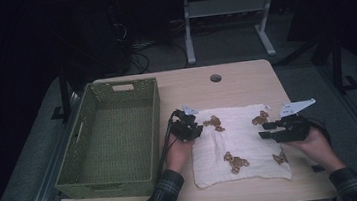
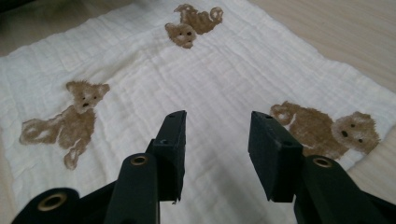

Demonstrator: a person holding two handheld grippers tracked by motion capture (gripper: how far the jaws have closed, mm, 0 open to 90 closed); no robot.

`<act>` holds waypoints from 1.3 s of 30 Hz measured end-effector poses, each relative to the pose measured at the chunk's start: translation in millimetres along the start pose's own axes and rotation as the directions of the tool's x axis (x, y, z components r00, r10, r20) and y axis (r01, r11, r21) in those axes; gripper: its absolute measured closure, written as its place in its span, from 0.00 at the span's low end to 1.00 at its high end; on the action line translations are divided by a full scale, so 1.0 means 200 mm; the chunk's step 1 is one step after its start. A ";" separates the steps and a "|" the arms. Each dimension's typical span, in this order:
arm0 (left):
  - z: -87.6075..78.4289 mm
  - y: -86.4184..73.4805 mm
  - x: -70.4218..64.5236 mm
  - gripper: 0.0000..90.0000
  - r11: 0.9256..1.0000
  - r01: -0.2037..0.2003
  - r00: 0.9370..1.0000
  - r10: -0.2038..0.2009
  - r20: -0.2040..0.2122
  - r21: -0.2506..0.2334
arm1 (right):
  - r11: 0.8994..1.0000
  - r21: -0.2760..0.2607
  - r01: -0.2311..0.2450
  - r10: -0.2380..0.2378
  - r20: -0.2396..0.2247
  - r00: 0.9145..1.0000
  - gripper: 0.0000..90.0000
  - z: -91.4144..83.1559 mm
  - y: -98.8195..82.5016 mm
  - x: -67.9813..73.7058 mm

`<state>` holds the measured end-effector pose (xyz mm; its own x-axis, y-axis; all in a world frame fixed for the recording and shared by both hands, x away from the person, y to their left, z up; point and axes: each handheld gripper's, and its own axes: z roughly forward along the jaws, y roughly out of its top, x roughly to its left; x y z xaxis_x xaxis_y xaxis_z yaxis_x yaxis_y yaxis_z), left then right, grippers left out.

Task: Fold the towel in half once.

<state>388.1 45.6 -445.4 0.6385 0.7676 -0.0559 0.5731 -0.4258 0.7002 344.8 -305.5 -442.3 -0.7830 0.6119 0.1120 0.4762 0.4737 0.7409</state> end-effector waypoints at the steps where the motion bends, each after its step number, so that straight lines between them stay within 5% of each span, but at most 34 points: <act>1: 0.01 0.01 0.01 0.79 1.000 0.001 1.000 -0.001 -0.012 0.001 | 1.000 0.000 0.001 -0.001 0.002 1.000 0.62 0.00 0.00 -0.01; 14: 0.16 0.11 0.19 0.78 0.998 0.060 0.988 -0.059 -0.143 0.004 | 1.000 -0.013 -0.024 0.024 0.066 0.998 0.62 0.07 0.10 -0.17; 21: 0.20 0.13 0.25 0.78 0.995 0.100 0.984 -0.098 -0.152 0.008 | 0.999 0.020 -0.047 0.044 0.125 0.991 0.64 0.12 0.15 -0.30; 29: 0.23 0.11 0.26 0.78 0.995 0.094 0.986 -0.090 -0.139 0.027 | 0.990 0.009 -0.141 0.136 0.201 0.970 0.67 0.17 0.14 -0.50; 39: 0.23 0.10 0.27 0.86 0.997 0.080 0.988 -0.077 -0.137 0.013 | 0.983 0.034 -0.182 0.169 0.227 0.959 0.76 0.24 0.09 -0.55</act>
<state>457.5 56.8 -468.0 0.5159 0.8566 -0.0118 0.6287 -0.3692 0.6844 459.5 -333.0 -472.8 -0.5794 0.8108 0.0827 0.6238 0.3758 0.6853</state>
